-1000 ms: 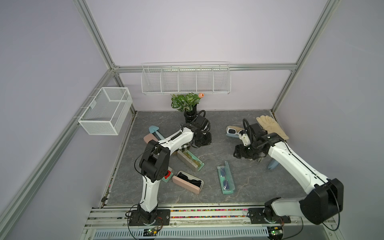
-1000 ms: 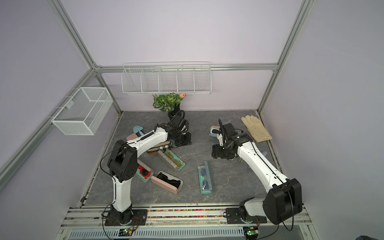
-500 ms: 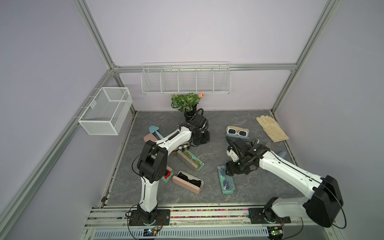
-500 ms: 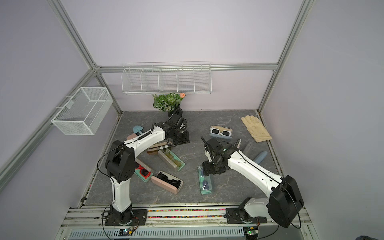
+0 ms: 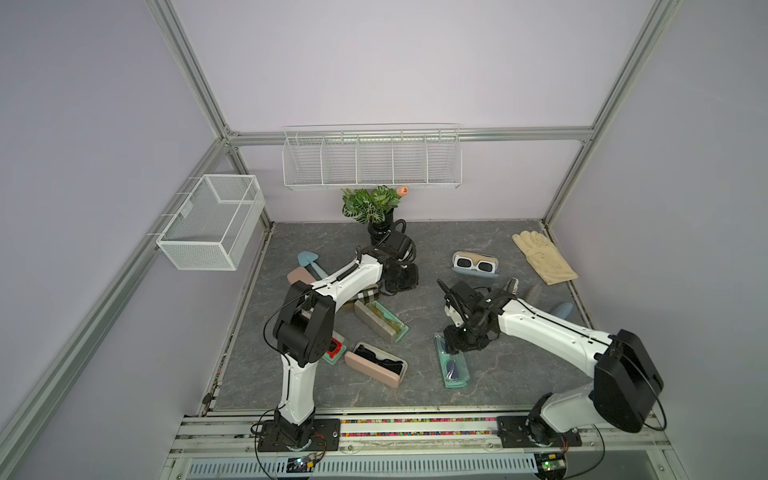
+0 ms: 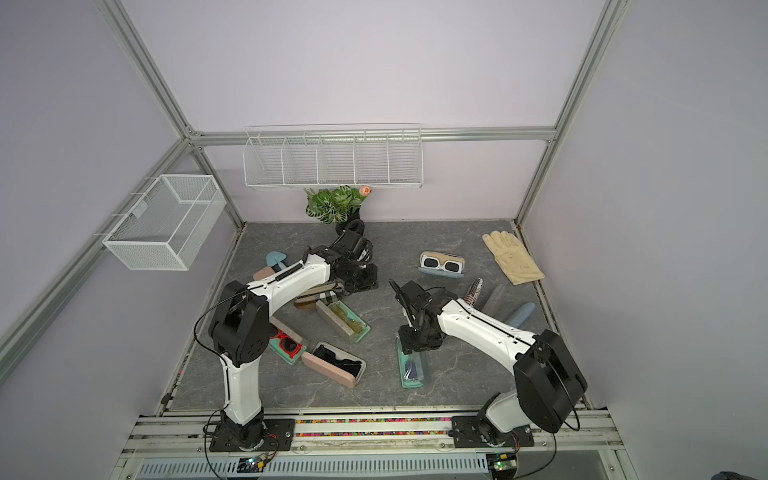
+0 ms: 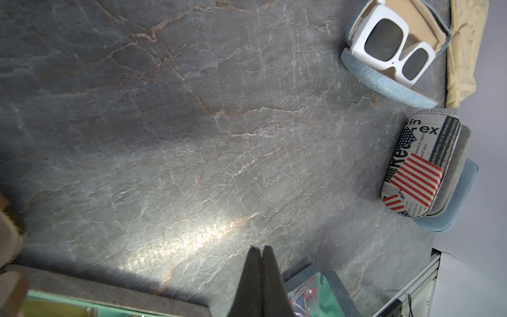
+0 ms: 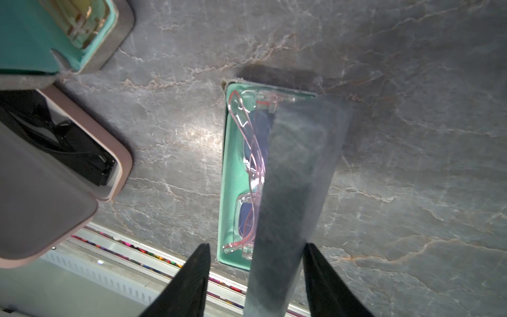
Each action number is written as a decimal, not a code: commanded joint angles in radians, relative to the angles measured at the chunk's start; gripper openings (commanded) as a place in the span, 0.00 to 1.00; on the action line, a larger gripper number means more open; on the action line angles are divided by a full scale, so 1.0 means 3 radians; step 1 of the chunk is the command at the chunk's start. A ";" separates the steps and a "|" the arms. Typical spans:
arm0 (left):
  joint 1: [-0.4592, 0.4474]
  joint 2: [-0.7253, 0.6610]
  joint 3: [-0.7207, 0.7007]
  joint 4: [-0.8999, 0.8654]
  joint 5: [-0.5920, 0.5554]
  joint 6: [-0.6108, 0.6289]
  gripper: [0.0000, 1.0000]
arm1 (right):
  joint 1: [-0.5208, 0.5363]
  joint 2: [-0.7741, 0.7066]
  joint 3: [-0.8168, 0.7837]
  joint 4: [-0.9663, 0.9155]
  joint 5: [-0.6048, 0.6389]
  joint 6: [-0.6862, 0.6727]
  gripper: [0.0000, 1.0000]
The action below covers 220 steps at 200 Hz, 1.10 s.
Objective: Close the glasses case
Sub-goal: Move the glasses case to the center of the board.
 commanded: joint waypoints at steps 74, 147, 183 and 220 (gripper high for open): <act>0.0041 -0.0058 -0.0060 0.0061 0.0026 0.0010 0.00 | -0.0036 0.0190 -0.0008 0.0029 0.0136 0.0104 0.30; 0.0102 -0.0046 -0.0103 0.0102 0.0075 0.0017 0.00 | -0.0244 0.0207 0.0235 -0.0098 0.0223 -0.0002 0.24; 0.0117 -0.0013 -0.0083 0.0099 0.0092 0.0022 0.00 | -0.0433 0.0307 0.0482 -0.0146 0.0217 -0.0132 0.24; 0.0118 0.0013 -0.0065 0.0092 0.0100 0.0027 0.00 | -0.0625 0.0610 0.0855 -0.0198 0.0186 -0.0319 0.24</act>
